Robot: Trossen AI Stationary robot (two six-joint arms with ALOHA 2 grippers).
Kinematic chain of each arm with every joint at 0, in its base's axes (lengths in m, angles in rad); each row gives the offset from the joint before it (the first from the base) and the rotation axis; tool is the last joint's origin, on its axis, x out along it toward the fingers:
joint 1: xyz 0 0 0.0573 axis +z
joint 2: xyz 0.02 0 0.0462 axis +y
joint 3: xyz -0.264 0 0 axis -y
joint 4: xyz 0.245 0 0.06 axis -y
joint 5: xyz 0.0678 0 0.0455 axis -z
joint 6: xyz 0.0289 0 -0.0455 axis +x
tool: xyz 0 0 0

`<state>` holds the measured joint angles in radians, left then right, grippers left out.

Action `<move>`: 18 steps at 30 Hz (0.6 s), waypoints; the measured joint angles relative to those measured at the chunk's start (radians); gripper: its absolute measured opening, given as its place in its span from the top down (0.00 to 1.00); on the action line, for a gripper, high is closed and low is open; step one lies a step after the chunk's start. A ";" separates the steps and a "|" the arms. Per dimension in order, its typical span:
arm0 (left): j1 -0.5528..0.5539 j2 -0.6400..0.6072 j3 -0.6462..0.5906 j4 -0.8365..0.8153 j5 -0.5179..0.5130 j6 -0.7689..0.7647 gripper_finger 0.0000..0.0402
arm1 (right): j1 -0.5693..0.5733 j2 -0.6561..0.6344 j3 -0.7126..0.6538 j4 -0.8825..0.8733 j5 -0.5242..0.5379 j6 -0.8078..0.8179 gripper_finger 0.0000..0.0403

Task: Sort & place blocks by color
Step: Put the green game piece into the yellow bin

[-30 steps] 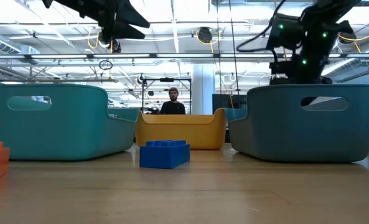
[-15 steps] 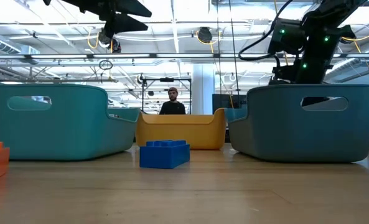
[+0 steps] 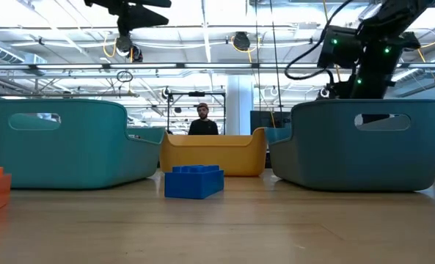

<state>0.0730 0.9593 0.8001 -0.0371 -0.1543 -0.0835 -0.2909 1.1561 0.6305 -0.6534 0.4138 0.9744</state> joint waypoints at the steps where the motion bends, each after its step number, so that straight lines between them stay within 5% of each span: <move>1: -0.003 -0.006 0.000 -0.007 0.000 0.005 0.39 | 0.000 0.000 -0.011 0.000 0.000 0.014 0.29; 18: -0.003 -0.020 0.000 -0.020 -0.001 0.003 0.39 | 0.000 0.000 -0.208 0.223 -0.027 0.060 0.29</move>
<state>0.0696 0.9394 0.8001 -0.0574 -0.1555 -0.0807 -0.2909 1.1561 0.4226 -0.4305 0.3869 1.0340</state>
